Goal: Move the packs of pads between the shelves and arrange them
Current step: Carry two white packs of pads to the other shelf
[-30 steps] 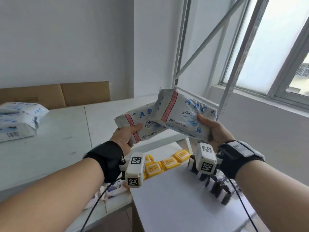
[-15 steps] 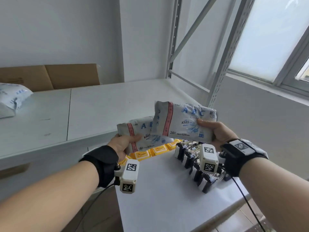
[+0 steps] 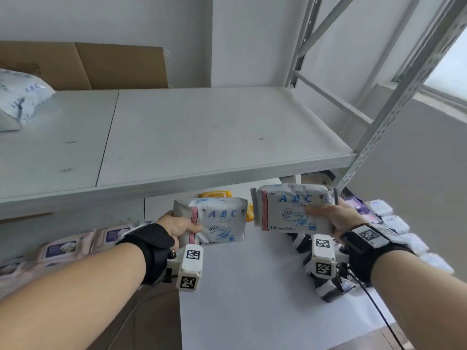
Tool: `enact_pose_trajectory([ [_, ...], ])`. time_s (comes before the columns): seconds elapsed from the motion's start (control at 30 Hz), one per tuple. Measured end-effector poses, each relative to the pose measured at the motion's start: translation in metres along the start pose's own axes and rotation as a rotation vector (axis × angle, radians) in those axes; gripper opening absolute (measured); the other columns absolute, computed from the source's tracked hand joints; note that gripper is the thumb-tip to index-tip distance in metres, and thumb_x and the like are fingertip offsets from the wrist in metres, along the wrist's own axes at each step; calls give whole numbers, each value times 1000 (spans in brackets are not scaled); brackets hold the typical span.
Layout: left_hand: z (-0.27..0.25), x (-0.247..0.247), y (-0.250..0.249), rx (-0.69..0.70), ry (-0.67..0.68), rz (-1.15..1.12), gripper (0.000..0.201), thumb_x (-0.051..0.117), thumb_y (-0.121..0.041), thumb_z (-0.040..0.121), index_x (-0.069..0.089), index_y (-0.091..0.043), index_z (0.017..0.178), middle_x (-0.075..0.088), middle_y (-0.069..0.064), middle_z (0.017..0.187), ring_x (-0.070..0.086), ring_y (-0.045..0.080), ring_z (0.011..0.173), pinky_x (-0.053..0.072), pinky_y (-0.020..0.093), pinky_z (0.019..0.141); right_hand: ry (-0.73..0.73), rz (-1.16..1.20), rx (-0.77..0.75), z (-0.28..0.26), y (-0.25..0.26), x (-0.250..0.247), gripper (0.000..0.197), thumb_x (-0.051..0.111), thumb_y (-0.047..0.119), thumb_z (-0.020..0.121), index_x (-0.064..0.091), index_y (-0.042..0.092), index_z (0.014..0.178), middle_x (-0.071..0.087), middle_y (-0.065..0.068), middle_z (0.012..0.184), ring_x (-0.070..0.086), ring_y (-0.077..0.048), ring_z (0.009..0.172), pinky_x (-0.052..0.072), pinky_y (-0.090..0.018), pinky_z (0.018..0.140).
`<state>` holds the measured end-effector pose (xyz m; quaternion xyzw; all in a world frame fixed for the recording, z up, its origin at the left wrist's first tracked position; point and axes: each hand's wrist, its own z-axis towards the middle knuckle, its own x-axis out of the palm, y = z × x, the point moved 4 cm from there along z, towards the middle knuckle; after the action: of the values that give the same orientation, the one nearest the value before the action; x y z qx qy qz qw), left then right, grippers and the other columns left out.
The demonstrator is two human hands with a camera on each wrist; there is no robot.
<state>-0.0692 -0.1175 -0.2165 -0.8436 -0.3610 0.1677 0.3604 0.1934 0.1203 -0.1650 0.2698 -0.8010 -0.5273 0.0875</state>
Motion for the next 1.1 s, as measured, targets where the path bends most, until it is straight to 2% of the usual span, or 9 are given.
enact_pose_trajectory([
  [0.07,13,-6,13,-29,-60,22,49,64,21,74,54,12,121,63,28,99,59,32,68,50,46,70,23,-83,20,24,-15,8,60,82,-3,61,59,7,116,69,-20,107,67,-40,94,55,-57,80],
  [0.17,34,-10,33,-57,-140,-8,52,68,21,69,53,6,117,62,23,86,60,33,64,52,47,65,40,-135,42,57,-38,20,70,85,0,55,57,11,117,70,-14,101,68,-35,88,57,-51,75],
  [0.3,61,-14,58,-54,-230,-18,54,73,21,63,57,-2,108,64,25,108,63,42,98,51,57,85,101,-164,75,93,-70,38,83,83,10,38,56,15,116,69,-15,106,67,-38,93,55,-58,80],
  [0.37,75,-19,68,-29,-261,2,55,74,22,59,58,-2,106,65,23,113,62,38,104,50,51,91,136,-191,73,110,-82,44,82,81,8,41,55,15,119,68,-16,109,66,-38,96,53,-58,83],
  [0.47,90,-26,79,8,-277,74,71,77,21,55,57,-2,119,64,19,117,60,36,110,48,51,96,194,-197,84,129,-96,50,84,78,-1,48,52,15,126,67,-16,113,64,-38,103,50,-57,91],
  [0.6,98,-36,85,42,-326,225,66,75,22,56,59,-2,115,67,19,109,64,39,99,53,54,86,204,-366,82,147,-107,52,81,72,-11,61,48,18,132,62,-13,119,58,-36,111,46,-56,96],
  [0.77,107,-35,91,32,-349,326,69,74,22,56,57,-1,118,64,19,118,60,35,109,51,51,93,106,-503,133,153,-110,47,80,63,-19,66,47,24,132,60,-10,118,55,-37,112,50,-58,90],
  [0.93,112,-27,86,25,-380,464,73,77,14,60,50,-5,125,59,15,124,56,32,114,49,43,96,52,-622,138,157,-99,48,82,65,-17,69,43,22,138,55,-9,130,53,-34,118,50,-52,94],
  [1.1,112,-25,89,-25,-421,476,60,72,12,69,51,-3,123,59,16,125,56,32,113,49,42,96,38,-610,170,157,-96,48,80,62,-17,71,44,23,138,55,-7,132,55,-35,116,52,-52,91],
])
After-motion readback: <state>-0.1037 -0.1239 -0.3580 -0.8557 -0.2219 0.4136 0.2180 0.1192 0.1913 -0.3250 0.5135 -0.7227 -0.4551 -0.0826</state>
